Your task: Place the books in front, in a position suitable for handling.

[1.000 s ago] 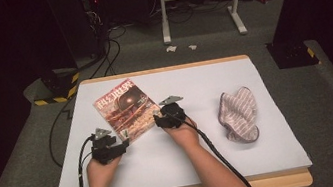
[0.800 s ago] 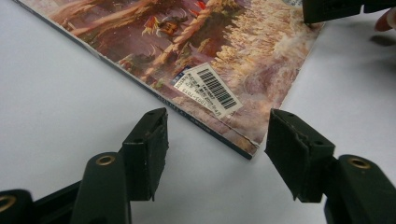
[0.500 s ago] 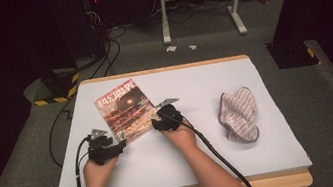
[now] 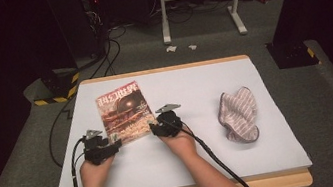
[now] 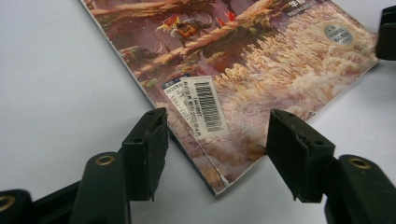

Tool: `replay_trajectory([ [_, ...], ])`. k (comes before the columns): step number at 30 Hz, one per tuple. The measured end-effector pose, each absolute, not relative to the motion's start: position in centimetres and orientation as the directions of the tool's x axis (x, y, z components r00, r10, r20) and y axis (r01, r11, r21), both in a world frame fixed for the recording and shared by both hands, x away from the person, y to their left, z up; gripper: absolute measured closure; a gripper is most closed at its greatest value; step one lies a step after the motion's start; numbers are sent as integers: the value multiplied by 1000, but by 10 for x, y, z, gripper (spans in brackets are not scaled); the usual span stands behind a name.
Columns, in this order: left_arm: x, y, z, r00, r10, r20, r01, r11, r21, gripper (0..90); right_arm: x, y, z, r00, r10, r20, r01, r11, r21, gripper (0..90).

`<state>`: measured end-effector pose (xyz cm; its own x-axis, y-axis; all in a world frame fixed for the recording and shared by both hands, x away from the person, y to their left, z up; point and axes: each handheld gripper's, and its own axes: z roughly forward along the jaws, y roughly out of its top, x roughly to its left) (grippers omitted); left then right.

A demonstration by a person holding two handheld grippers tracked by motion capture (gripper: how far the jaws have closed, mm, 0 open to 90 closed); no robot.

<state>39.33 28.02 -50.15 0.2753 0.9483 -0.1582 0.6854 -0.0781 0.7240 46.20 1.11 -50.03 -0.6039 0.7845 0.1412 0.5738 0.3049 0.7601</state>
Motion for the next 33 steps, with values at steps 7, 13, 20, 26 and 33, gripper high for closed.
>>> replay_trajectory([
  [7, 392, 279, -503, 274, 952, -135, 674, -90, 733, 433, 463, 18, -505, -614, 777, 135, 581, 329, 745, 578],
  [13, 391, 280, -502, 277, 952, -131, 674, -95, 733, 458, 459, 18, -502, -613, 784, 101, 575, 354, 738, 623],
  [20, 390, 279, -502, 280, 952, -120, 670, -105, 735, 469, 452, 21, -499, -649, 748, 139, 569, 356, 741, 664],
  [26, 390, 282, -503, 282, 949, -142, 671, -89, 736, 479, 454, 15, -497, -614, 782, 108, 562, 337, 756, 513],
  [33, 391, 282, -502, 274, 952, -135, 674, -90, 734, 451, 466, 10, -489, -588, 802, 107, 553, 302, 777, 530],
])
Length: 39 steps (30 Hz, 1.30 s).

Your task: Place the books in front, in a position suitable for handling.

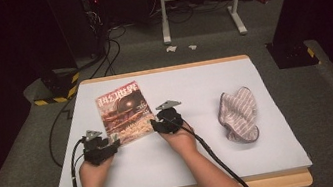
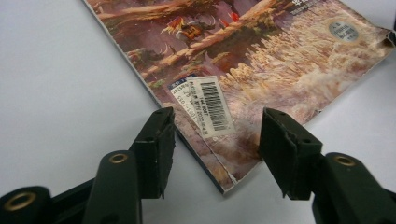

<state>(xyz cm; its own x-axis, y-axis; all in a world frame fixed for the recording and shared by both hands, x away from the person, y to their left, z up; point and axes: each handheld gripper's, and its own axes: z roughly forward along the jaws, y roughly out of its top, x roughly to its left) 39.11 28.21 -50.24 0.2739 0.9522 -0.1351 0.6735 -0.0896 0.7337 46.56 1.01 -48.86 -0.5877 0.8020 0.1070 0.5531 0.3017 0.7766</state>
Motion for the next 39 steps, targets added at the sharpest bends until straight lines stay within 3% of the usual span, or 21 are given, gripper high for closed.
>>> replay_trajectory([
  [3, 392, 283, -503, 274, 951, -140, 674, -87, 733, 439, 473, 22, -496, -598, 796, 93, 571, 342, 747, 532],
  [6, 392, 281, -503, 284, 948, -143, 673, -91, 734, 442, 476, 25, -503, -593, 791, 151, 611, 320, 724, 520],
  [23, 386, 273, -502, 321, 939, -125, 666, -130, 735, 506, 449, 12, -502, -598, 791, 128, 596, 333, 731, 611],
  [25, 384, 268, -502, 362, 919, -156, 658, -134, 741, 595, 446, 10, -502, -614, 774, 155, 602, 332, 727, 613],
  [26, 384, 265, -504, 423, 880, -218, 661, -135, 738, 595, 442, 10, -503, -636, 753, 165, 600, 350, 719, 618],
  [27, 382, 250, -504, 445, 876, -186, 650, -173, 740, 607, 428, 16, -502, -667, 739, 97, 559, 411, 720, 605],
  [33, 379, 242, -500, 414, 899, -140, 653, -186, 734, 516, 408, -3, -494, -666, 742, 71, 523, 396, 755, 549],
  [39, 381, 248, -498, 364, 923, -128, 636, -145, 758, 486, 423, -28, -487, -616, 786, 48, 514, 356, 781, 549],
])
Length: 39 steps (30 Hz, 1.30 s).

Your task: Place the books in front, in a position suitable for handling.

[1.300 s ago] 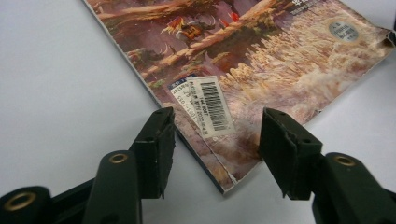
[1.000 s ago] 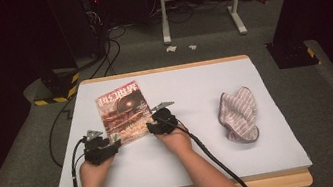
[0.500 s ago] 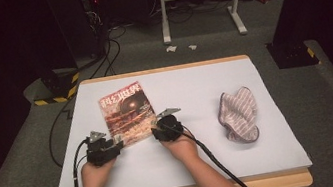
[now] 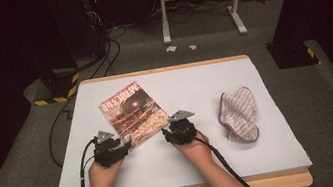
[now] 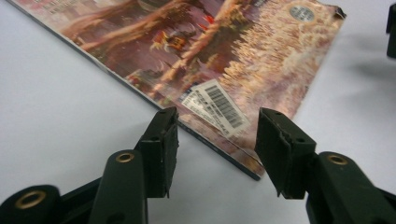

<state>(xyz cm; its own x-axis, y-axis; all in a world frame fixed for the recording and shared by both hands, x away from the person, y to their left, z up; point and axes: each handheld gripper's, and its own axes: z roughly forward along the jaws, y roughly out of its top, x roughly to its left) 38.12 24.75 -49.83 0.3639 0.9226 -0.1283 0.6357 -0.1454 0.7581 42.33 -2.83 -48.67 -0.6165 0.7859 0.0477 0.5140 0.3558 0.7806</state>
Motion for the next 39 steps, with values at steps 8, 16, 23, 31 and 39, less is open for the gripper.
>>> replay_trajectory([
  [8, 386, 247, -501, 343, 931, -125, 640, -134, 756, 443, 477, -26, -498, -563, 823, 77, 555, 308, 773, 527],
  [16, 390, 249, -504, 332, 931, -149, 659, -116, 744, 415, 492, -13, -504, -582, 806, 109, 574, 313, 757, 563],
  [23, 391, 255, -503, 314, 937, -152, 671, -106, 734, 413, 471, -1, -503, -592, 799, 103, 581, 335, 742, 574],
  [31, 387, 256, -502, 341, 933, -119, 658, -146, 739, 462, 454, -2, -502, -588, 804, 83, 579, 347, 738, 594],
  [39, 383, 242, -502, 393, 914, -97, 643, -198, 740, 463, 438, -21, -502, -579, 811, 81, 580, 339, 741, 598],
])
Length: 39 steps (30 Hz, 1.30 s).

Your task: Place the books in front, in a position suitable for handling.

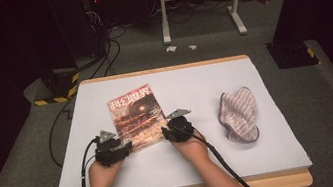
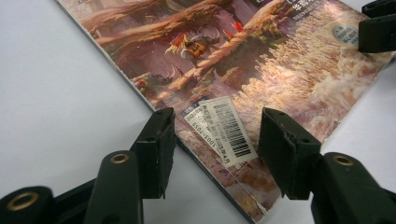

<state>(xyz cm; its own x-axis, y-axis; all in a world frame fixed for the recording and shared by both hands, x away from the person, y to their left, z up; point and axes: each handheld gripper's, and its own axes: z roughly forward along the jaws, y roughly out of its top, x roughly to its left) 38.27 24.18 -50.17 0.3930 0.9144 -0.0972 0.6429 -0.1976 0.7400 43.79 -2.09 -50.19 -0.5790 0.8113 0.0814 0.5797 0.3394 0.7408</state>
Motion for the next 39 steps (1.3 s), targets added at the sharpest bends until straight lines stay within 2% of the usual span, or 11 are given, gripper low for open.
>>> replay_trajectory([
  [6, 378, 223, -501, 443, 893, -83, 629, -243, 738, 463, 421, -42, -502, -564, 823, 70, 580, 335, 743, 603],
  [9, 370, 207, -498, 484, 875, -26, 594, -306, 744, 488, 408, -59, -502, -549, 832, 78, 585, 316, 747, 614],
  [13, 371, 203, -497, 473, 881, -22, 596, -301, 744, 493, 402, -69, -503, -562, 822, 97, 585, 312, 748, 620],
  [14, 373, 205, -497, 473, 879, -64, 604, -271, 749, 473, 405, -71, -502, -560, 824, 84, 577, 316, 753, 558],
  [15, 374, 205, -497, 466, 882, -67, 607, -263, 750, 473, 405, -71, -502, -560, 824, 84, 577, 316, 753, 558],
  [17, 378, 206, -498, 439, 898, -42, 606, -261, 751, 415, 417, -69, -503, -548, 831, 93, 584, 300, 754, 497],
  [19, 389, 210, -498, 418, 905, -85, 634, -223, 741, 399, 428, -67, -504, -547, 830, 104, 591, 295, 751, 487],
  [22, 397, 209, -499, 412, 907, -89, 653, -226, 723, 395, 436, -64, -503, -547, 829, 115, 601, 293, 743, 492],
  [25, 401, 210, -500, 412, 905, -104, 659, -217, 720, 393, 442, -58, -502, -556, 821, 131, 614, 298, 731, 535],
  [30, 396, 212, -504, 413, 903, -115, 635, -196, 747, 419, 438, -58, -504, -545, 824, 151, 620, 276, 734, 540],
  [39, 390, 200, -503, 464, 880, -107, 626, -239, 743, 431, 417, -73, -503, -539, 832, 134, 619, 283, 732, 556],
])
